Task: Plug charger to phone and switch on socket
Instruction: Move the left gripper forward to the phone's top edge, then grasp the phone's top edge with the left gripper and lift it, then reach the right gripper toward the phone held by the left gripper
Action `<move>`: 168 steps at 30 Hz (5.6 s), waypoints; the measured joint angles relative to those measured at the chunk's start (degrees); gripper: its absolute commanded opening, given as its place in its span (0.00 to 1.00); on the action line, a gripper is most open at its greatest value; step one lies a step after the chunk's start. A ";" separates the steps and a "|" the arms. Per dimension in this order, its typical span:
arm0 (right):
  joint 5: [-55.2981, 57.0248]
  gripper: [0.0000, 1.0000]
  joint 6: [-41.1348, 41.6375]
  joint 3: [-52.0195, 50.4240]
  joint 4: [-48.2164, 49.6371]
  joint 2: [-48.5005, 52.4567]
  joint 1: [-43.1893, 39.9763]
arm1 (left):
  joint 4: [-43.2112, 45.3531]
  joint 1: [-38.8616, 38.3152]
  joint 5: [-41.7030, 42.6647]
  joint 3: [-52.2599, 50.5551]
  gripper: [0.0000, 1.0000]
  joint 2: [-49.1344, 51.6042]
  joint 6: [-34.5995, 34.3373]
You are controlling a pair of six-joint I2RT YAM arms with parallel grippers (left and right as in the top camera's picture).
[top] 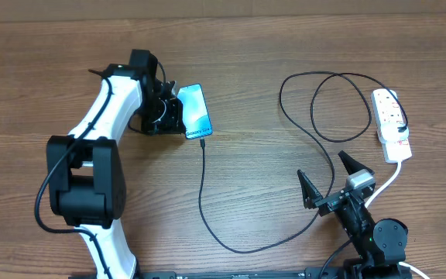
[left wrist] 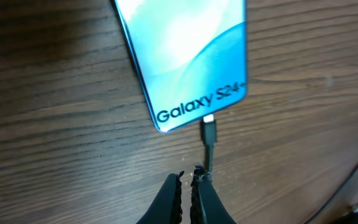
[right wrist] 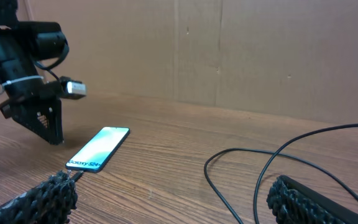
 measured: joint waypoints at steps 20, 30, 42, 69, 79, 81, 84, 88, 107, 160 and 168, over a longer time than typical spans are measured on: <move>0.00 1.00 0.02 0.00 -0.02 0.00 0.00 | -9.05 -8.59 -21.77 17.55 0.93 0.70 -9.66; 0.00 1.00 0.02 0.00 0.00 0.00 0.00 | -4.00 -9.01 -23.34 17.79 1.00 6.43 -14.78; 0.00 1.00 0.04 0.00 0.00 0.00 0.00 | 1.66 -9.35 -22.14 17.79 1.00 13.84 -15.91; 0.02 1.00 0.02 0.00 -0.02 0.00 0.00 | -2.36 -10.36 -22.69 18.23 0.87 16.15 -17.38; 0.00 1.00 0.00 0.00 0.02 0.00 0.00 | 2.36 -10.36 -25.22 18.23 0.76 16.33 -17.42; 0.00 1.00 0.02 0.00 0.00 0.00 0.00 | 2.10 -10.36 -25.22 18.23 0.72 16.33 -17.42; 0.02 1.00 0.02 0.00 0.00 0.00 0.00 | 1.25 -10.36 -25.14 18.23 0.71 16.33 -17.40; 0.00 1.00 0.02 0.00 -0.02 0.00 0.00 | 0.83 -10.36 -24.85 18.32 0.65 16.33 -17.40; 0.00 1.00 0.02 0.00 0.00 0.00 0.00 | -13.55 -9.57 -18.18 33.07 0.64 17.57 -15.72; 0.22 1.00 0.04 0.00 0.00 0.00 0.00 | -24.74 -9.57 -8.57 40.06 0.64 17.57 -11.10; 2.10 1.00 4.35 0.15 2.54 0.02 0.00 | -24.76 -9.57 -7.96 40.06 0.66 17.57 -11.04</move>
